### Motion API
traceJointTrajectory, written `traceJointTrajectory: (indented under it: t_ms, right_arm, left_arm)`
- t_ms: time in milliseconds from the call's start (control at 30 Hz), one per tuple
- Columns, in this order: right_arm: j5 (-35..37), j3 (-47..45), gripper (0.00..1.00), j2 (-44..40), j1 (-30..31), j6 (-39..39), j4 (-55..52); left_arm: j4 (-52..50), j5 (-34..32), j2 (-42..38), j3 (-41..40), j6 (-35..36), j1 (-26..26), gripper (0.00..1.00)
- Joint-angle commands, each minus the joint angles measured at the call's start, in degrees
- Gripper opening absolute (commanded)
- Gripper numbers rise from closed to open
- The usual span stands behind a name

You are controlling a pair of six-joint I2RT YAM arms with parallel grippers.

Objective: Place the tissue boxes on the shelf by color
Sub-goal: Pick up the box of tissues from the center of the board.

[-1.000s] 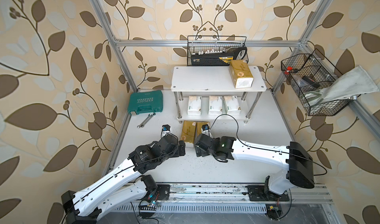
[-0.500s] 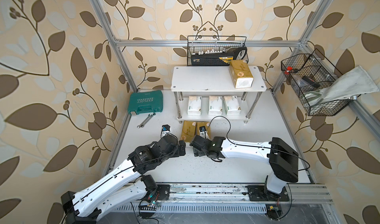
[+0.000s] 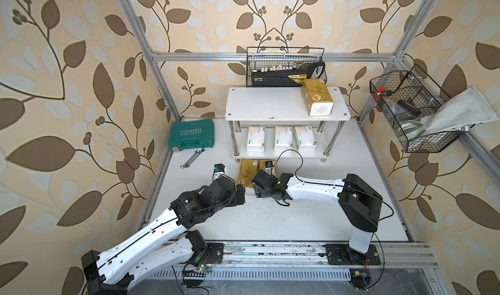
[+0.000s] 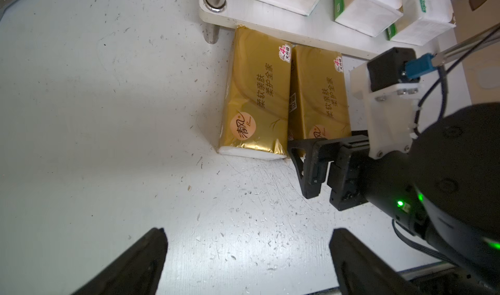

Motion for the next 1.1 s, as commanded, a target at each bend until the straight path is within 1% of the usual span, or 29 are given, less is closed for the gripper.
traceJointTrajectory:
  t_ms: [0,233,367,633,767,1067]
  right_arm:
    - [-1.1,1.5,0.96,1.5,-0.1,-1.3,1.0]
    - [-2.9,-1.2,0.8,0.1,-0.2,-2.2,2.0]
    - [-4.1,-3.4,0.74,-2.9,-0.1,-2.4,1.6]
    - [-4.9,-6.8,0.73,-10.4,1.1,-2.7,-2.3]
    - [-5.0,-7.1,0.72,-15.2,2.8,-2.8,-5.4]
    - [-3.1,-2.6,0.72,-25.4,7.8,-3.0,-15.9]
  left_arm:
    - [1.3,0.0,0.5,1.8,1.2,0.6,0.99]
    - [1.8,0.1,1.4,2.7,1.2,0.6,0.99]
    - [1.7,-0.1,1.7,3.9,1.3,0.6,0.99]
    - [0.5,-0.9,2.5,8.2,1.3,0.6,0.99]
    - [-0.6,-1.2,3.0,11.6,1.9,0.6,0.99]
    - [-3.9,-1.0,6.2,23.4,5.2,0.6,0.99]
